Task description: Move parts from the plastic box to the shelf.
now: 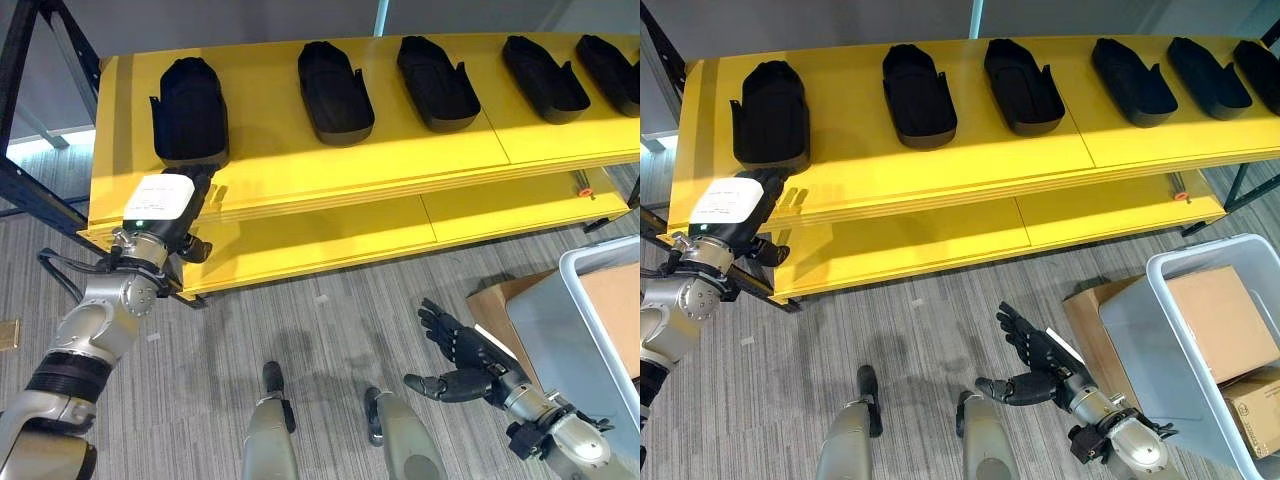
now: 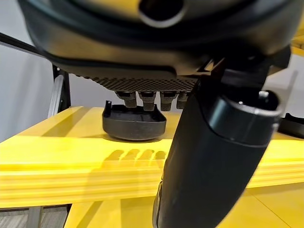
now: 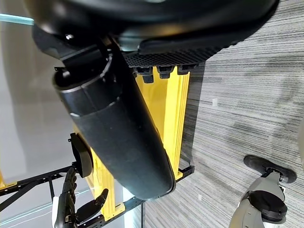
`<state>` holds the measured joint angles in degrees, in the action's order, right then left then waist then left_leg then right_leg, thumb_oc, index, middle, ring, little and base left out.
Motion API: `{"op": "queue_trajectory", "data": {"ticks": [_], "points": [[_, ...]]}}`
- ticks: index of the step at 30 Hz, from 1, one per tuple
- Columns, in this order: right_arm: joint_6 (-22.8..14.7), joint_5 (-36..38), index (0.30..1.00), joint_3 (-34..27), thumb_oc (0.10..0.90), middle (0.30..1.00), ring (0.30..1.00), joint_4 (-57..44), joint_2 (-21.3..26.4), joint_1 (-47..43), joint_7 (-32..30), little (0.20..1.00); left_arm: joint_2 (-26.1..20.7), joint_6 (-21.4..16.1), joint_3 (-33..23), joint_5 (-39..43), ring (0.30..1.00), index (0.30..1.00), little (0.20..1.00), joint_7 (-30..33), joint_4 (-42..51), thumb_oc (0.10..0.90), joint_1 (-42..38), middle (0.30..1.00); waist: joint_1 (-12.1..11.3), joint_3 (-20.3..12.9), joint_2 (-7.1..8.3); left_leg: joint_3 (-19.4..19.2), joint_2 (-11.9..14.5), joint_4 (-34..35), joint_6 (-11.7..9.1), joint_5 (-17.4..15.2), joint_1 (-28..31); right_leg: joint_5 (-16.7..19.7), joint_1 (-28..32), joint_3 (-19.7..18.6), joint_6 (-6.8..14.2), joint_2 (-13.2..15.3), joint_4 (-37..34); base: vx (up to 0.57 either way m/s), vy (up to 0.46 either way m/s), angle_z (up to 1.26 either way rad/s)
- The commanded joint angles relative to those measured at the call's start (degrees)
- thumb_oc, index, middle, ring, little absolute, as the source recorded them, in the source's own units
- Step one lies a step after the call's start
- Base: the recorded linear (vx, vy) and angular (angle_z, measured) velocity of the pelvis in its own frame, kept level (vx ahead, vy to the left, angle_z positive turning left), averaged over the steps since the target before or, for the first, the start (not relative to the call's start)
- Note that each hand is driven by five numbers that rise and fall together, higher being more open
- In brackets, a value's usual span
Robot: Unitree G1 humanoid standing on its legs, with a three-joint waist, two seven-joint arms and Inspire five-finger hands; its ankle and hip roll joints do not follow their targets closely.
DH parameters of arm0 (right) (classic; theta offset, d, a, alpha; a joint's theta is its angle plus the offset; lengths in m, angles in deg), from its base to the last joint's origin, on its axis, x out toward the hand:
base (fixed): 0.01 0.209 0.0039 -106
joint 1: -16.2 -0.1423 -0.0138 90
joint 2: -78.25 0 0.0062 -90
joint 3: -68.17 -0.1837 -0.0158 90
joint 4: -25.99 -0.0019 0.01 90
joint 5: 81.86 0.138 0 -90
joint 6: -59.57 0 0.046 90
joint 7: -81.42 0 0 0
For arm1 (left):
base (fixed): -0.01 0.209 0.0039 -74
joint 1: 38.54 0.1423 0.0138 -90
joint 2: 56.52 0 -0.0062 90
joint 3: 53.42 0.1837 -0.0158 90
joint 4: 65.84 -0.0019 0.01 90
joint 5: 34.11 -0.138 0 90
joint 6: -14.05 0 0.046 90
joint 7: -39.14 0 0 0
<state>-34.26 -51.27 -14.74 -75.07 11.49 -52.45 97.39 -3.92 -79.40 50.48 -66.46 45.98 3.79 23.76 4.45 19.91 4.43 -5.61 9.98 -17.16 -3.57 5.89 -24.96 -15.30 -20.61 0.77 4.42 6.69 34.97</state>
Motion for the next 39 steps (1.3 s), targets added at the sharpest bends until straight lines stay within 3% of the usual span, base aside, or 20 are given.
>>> {"op": "queue_trajectory", "data": {"ticks": [1, 39], "points": [[-5.6, 2.9, 1.0, -2.6, 0.9, 1.0, 1.0, -3.7, 1.0, -0.5, 0.7, 1.0, -3.1, -0.4, 0.7, -0.8, 1.0, 1.0, 1.0, 3.6, -0.3, 0.9, -8.1, 1.0, 1.5, -4.3, -0.35, 0.9, 2.4, -6.3, -0.9, -7.3, 0.7, 5.7, 0.6, 0.4, 0.1, 2.3, -7.1, 0.0, 0.0, 0.0], [-6.4, 4.1, 1.0, -2.9, 0.9, 1.0, 1.0, -4.0, 3.0, 0.1, 1.3, 1.0, -4.0, -0.5, 7.9, 0.7, 1.0, 1.0, 1.0, 3.5, -8.7, 0.9, -16.4, 1.0, 2.3, -1.8, 0.18, 0.6, 2.4, -9.0, -0.7, -7.7, -2.2, 6.0, -2.7, -0.4, 0.0, 2.6, -5.1, 0.0, 0.0, 0.0]]}}
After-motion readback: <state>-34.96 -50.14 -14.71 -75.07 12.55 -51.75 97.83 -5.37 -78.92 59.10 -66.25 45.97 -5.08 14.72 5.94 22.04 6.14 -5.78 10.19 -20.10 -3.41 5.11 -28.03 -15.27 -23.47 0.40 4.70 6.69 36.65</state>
